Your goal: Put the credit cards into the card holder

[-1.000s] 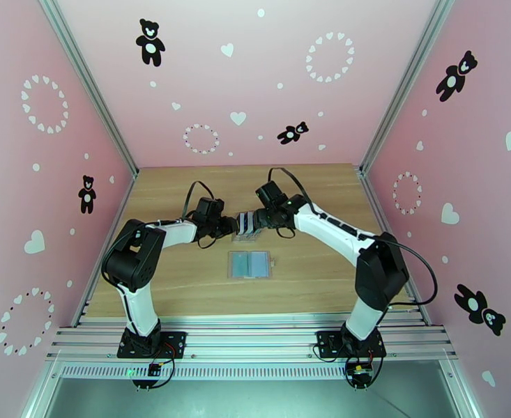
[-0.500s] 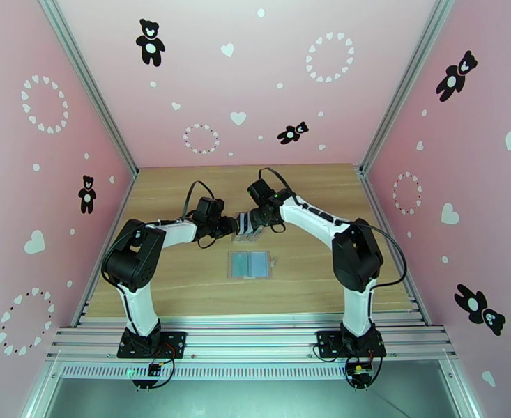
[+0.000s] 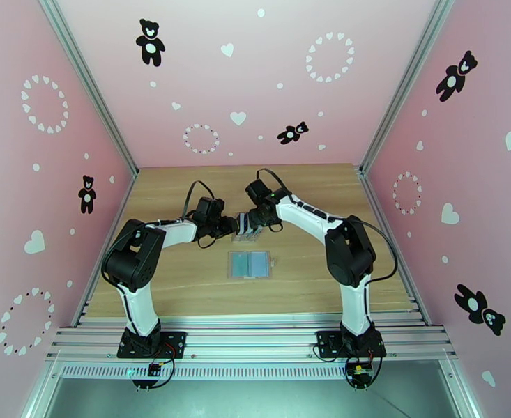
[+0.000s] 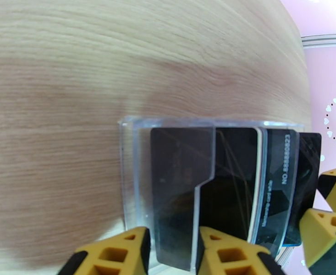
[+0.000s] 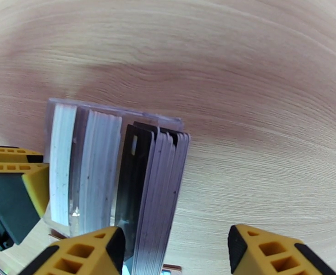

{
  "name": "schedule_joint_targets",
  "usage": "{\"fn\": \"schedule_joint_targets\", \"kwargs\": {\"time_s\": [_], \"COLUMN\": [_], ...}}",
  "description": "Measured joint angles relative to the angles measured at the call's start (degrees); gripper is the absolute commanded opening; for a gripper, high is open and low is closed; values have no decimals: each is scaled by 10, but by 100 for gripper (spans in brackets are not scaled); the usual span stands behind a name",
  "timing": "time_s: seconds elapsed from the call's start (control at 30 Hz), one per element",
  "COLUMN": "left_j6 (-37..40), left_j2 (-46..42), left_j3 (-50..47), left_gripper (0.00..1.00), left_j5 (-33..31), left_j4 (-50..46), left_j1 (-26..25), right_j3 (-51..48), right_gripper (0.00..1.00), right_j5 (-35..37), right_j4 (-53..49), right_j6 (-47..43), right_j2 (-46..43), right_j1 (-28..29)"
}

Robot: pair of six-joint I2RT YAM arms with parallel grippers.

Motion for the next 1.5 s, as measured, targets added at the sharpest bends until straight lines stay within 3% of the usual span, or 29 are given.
{"fn": "schedule_joint_targets", "kwargs": {"time_s": [1.13, 1.5], "left_j6": [0, 0], "left_j2": [0, 0], "left_j3": [0, 2], "left_gripper": [33, 33], "left_j5": [0, 0], "left_j4": [-1, -2], "left_j1": [0, 0], "right_j3": [70, 56], "right_gripper": [62, 63], "right_j5": [40, -3], "right_j4": [-61, -50], "right_j6": [-39, -32], "right_j2": [24, 25], "right_j1": [9, 10]}}
